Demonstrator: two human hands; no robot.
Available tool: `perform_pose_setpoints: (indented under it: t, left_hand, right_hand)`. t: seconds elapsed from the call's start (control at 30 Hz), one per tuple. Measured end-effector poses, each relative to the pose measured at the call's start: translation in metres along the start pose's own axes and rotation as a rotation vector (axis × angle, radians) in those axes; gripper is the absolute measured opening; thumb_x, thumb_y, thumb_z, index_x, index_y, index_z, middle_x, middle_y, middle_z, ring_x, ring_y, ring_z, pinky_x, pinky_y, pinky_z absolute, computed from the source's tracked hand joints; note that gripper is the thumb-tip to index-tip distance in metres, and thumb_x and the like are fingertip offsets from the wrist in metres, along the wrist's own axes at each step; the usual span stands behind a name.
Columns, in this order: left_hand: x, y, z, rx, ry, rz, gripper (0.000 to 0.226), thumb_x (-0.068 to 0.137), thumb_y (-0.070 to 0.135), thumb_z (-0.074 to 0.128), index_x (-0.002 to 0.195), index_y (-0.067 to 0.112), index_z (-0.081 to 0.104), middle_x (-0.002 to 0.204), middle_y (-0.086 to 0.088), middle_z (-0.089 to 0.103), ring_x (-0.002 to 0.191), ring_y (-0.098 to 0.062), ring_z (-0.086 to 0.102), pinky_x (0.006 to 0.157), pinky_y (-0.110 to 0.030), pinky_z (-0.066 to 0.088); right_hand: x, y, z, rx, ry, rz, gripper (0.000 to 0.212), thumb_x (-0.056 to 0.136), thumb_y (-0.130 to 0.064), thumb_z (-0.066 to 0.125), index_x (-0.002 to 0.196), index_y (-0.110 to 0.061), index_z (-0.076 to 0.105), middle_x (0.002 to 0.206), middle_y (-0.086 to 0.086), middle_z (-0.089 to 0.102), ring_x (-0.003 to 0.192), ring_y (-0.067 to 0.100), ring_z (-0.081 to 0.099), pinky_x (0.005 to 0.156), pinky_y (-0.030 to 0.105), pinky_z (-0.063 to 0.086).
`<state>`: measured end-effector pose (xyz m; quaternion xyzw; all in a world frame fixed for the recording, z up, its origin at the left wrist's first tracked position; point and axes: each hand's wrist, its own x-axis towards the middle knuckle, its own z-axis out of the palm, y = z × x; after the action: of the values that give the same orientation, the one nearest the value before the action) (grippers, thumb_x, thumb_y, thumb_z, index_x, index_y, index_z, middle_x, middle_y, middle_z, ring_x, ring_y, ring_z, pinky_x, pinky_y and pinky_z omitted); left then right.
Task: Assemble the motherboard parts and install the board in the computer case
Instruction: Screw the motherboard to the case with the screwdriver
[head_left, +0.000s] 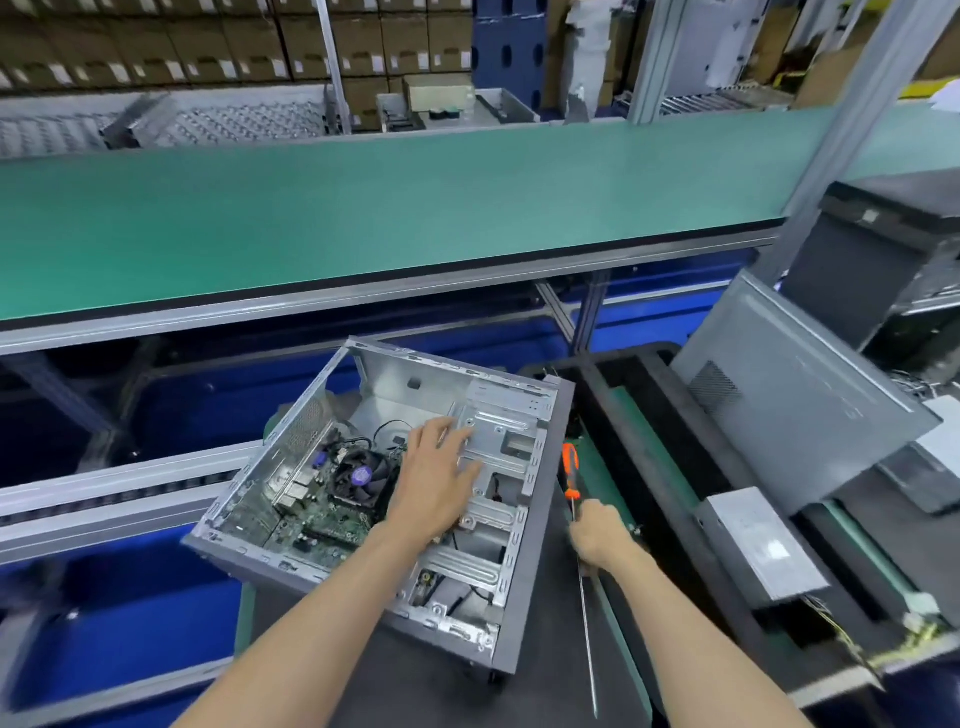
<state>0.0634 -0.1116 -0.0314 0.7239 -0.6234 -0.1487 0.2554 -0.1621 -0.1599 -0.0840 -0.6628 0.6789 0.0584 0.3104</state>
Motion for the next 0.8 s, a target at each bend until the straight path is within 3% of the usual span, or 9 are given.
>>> perform_pose_setpoints:
  t: [0.07, 0.1, 0.17, 0.23, 0.3, 0.33, 0.43, 0.63, 0.8]
  left_hand:
    - [0.0, -0.003, -0.001, -0.042, 0.003, -0.001, 0.044, 0.095, 0.033, 0.061, 0.137, 0.022, 0.054, 0.145, 0.001, 0.036, 0.136, -0.017, 0.025, 0.117, -0.038, 0.028]
    - [0.001, -0.004, -0.002, -0.059, 0.003, -0.008, 0.043, 0.094, 0.031, 0.063, 0.136, 0.022, 0.055, 0.145, 0.0, 0.035, 0.136, -0.016, 0.025, 0.116, -0.038, 0.029]
    - [0.001, -0.005, -0.003, -0.082, 0.002, -0.02, 0.043, 0.093, 0.031, 0.064, 0.135, 0.022, 0.056, 0.144, 0.001, 0.034, 0.136, -0.015, 0.025, 0.116, -0.036, 0.029]
    - [0.001, -0.005, -0.003, -0.093, 0.0, -0.023, 0.044, 0.092, 0.031, 0.066, 0.134, 0.023, 0.057, 0.143, 0.002, 0.034, 0.135, -0.014, 0.026, 0.114, -0.034, 0.028]
    - [0.003, -0.006, -0.004, -0.105, -0.005, -0.041, 0.042, 0.092, 0.03, 0.066, 0.133, 0.023, 0.058, 0.142, 0.002, 0.033, 0.132, -0.014, 0.029, 0.111, -0.031, 0.028]
    - [0.003, -0.007, -0.004, -0.119, -0.006, -0.057, 0.041, 0.092, 0.028, 0.066, 0.132, 0.023, 0.057, 0.141, 0.001, 0.034, 0.129, -0.014, 0.032, 0.109, -0.028, 0.027]
    - [0.005, -0.009, -0.005, -0.181, -0.022, -0.106, 0.039, 0.094, 0.028, 0.065, 0.131, 0.024, 0.056, 0.132, 0.002, 0.039, 0.118, -0.013, 0.044, 0.101, -0.021, 0.03]
    - [0.008, -0.01, -0.003, -0.173, -0.037, -0.132, 0.037, 0.093, 0.031, 0.062, 0.129, 0.027, 0.053, 0.12, 0.002, 0.046, 0.109, -0.016, 0.05, 0.086, -0.025, 0.032]
    - [0.01, -0.011, -0.003, -0.221, -0.07, -0.153, 0.032, 0.095, 0.028, 0.06, 0.125, 0.03, 0.05, 0.126, -0.004, 0.054, 0.121, -0.022, 0.048, 0.094, -0.034, 0.039]
  right_hand:
    - [0.0, 0.001, 0.011, -0.04, -0.072, -0.016, 0.024, 0.095, -0.013, 0.048, 0.116, -0.001, 0.051, 0.127, 0.024, 0.054, 0.112, 0.037, 0.06, 0.081, 0.034, 0.048]
    - [0.001, 0.001, 0.012, -0.038, -0.076, -0.015, 0.02, 0.095, -0.013, 0.049, 0.112, -0.003, 0.051, 0.125, 0.023, 0.054, 0.108, 0.037, 0.062, 0.07, 0.03, 0.05]
    - [0.005, 0.002, 0.012, 0.021, -0.08, -0.001, 0.007, 0.095, -0.009, 0.051, 0.099, -0.006, 0.048, 0.119, 0.023, 0.053, 0.09, 0.038, 0.068, 0.044, 0.023, 0.046]
    - [0.008, 0.002, 0.009, 0.075, -0.096, 0.012, 0.007, 0.094, -0.007, 0.052, 0.095, -0.005, 0.045, 0.115, 0.024, 0.052, 0.069, 0.035, 0.071, 0.036, 0.028, 0.048]
    - [0.005, -0.002, 0.005, 0.053, -0.108, 0.019, 0.009, 0.094, -0.008, 0.049, 0.101, -0.004, 0.045, 0.115, 0.024, 0.054, 0.062, 0.033, 0.071, 0.046, 0.036, 0.056]
    - [0.004, -0.003, 0.005, -0.003, -0.109, 0.006, 0.015, 0.095, -0.011, 0.049, 0.107, -0.004, 0.047, 0.118, 0.022, 0.054, 0.07, 0.032, 0.072, 0.059, 0.038, 0.059]
    - [0.003, -0.001, 0.002, -0.262, -0.03, -0.01, 0.034, 0.098, -0.019, 0.05, 0.128, -0.005, 0.05, 0.13, 0.016, 0.051, 0.116, 0.035, 0.06, 0.093, 0.04, 0.049]
    - [0.007, 0.006, 0.004, -0.472, 0.01, -0.099, 0.033, 0.1, -0.011, 0.038, 0.131, -0.006, 0.049, 0.129, 0.014, 0.051, 0.122, 0.036, 0.054, 0.096, 0.042, 0.046]
    - [0.008, 0.006, 0.002, -0.507, 0.028, -0.107, 0.033, 0.1, -0.011, 0.04, 0.132, -0.006, 0.05, 0.128, 0.012, 0.054, 0.12, 0.034, 0.056, 0.093, 0.042, 0.048]
